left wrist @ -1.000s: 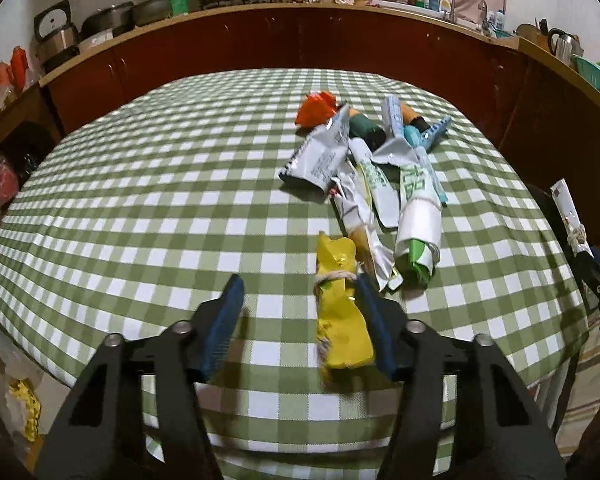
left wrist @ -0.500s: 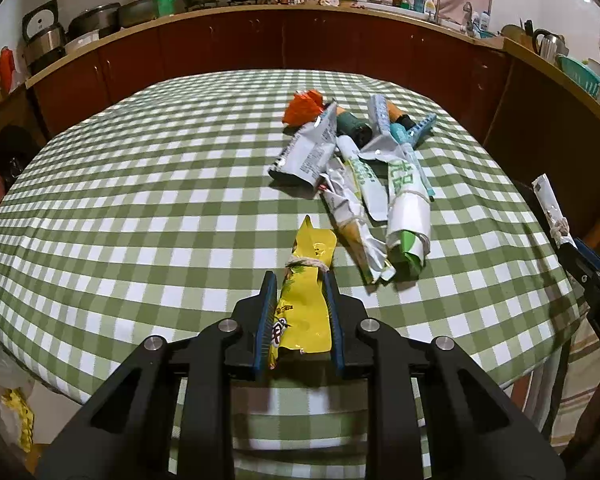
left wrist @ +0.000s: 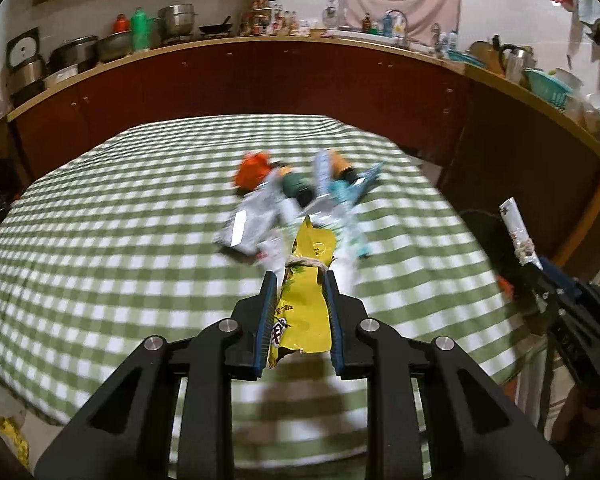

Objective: Collect trash
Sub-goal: 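Carry both items over the black bin and open both tools to drop them, then move both open tools back over the trash on the table, then grasp the large white tube with green cap with the right tool, then grasp the silver foil packet with the left tool while the right holds the tube, then carry both items over the black bin and open both tools to drop them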

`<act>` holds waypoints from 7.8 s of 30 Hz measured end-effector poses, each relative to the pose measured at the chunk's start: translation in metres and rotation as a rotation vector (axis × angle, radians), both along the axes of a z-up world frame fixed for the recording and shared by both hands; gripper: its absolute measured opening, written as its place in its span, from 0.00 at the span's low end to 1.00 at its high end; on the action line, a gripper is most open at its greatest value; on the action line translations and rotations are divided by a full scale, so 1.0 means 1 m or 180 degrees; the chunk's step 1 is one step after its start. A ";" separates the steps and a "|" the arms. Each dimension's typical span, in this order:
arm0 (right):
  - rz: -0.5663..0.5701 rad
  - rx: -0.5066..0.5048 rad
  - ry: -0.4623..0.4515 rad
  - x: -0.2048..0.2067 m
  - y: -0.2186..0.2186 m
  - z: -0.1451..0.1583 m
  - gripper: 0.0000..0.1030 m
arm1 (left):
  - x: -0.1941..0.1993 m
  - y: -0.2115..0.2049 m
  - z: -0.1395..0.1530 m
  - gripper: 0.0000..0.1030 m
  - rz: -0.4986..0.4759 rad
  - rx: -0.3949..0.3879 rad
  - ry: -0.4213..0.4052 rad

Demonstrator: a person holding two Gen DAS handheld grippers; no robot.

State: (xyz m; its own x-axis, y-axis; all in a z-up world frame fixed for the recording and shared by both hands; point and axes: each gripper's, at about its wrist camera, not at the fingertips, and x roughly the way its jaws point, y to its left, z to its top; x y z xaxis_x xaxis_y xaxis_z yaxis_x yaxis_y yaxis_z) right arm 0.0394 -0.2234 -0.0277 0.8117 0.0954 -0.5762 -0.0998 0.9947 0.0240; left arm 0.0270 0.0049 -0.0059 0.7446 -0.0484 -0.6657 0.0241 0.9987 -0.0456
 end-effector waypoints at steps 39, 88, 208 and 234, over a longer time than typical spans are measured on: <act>-0.0798 -0.0020 0.0132 0.065 -0.131 -0.037 0.18 | 0.129 -0.233 -0.040 0.23 -0.0990 0.0278 0.0196; 0.0111 0.0136 0.0105 0.047 0.044 -0.002 0.71 | 0.049 0.025 0.009 0.74 0.0445 0.0376 -0.0002; 0.0051 0.0082 0.0088 0.030 0.016 -0.010 0.27 | 0.026 -0.004 -0.026 0.17 0.0098 0.0184 0.0210; -0.0919 -0.0078 0.0077 0.046 -0.116 -0.026 0.27 | 0.102 -0.183 -0.033 0.17 -0.0928 0.0262 0.0137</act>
State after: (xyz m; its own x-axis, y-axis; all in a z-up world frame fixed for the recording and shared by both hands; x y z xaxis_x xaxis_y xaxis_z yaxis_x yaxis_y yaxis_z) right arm 0.0857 -0.3395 -0.0533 0.7893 -0.1518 -0.5949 0.1878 0.9822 -0.0015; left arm 0.1291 -0.1776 -0.0387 0.6783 -0.2007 -0.7068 0.3101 0.9503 0.0279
